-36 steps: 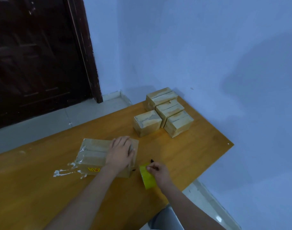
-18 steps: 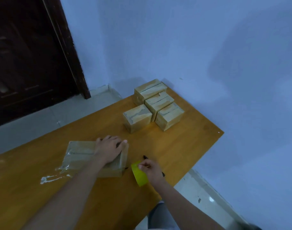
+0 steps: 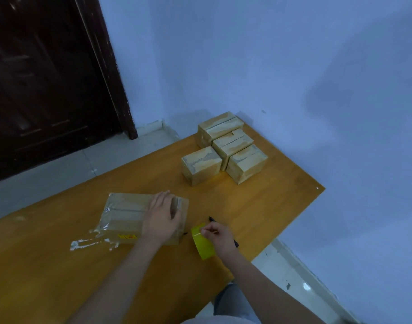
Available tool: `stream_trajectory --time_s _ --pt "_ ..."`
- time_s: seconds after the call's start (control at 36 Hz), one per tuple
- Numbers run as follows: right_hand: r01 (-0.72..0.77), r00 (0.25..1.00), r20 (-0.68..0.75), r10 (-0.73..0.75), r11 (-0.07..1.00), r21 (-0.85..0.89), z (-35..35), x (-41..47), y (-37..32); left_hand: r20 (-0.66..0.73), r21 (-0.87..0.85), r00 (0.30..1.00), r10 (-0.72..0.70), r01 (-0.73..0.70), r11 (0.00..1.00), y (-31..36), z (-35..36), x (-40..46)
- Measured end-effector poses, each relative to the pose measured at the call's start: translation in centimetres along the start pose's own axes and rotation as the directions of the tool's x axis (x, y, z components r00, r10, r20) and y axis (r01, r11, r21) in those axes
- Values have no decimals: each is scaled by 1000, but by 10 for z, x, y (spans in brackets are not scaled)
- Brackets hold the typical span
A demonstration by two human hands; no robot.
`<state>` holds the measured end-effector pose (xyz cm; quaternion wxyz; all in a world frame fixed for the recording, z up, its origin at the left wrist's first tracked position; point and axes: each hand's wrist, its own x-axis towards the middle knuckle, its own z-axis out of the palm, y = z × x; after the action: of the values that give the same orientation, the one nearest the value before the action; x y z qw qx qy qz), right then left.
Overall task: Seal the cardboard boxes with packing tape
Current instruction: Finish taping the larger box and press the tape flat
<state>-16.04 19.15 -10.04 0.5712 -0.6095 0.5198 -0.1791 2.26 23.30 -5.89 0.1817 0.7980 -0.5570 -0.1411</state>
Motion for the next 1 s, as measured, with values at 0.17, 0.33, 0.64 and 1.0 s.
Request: stream_trajectory --time_s 0.17,0.33,0.64,1.0 --pt "8 1000 26 -8 1000 5 2 -2 1 12 98 999 -50 49 994 6 9 -2" --pt "7 1000 30 -7 1000 -16 5 -3 -2 1 199 995 -96 94 976 19 6 10" --pt "27 998 61 -23 998 -55 8 -4 2 -31 190 984 -176 179 965 23 17 20" --pt "34 998 46 -30 996 -79 7 -1 -2 -29 140 982 -184 186 972 20 16 17"
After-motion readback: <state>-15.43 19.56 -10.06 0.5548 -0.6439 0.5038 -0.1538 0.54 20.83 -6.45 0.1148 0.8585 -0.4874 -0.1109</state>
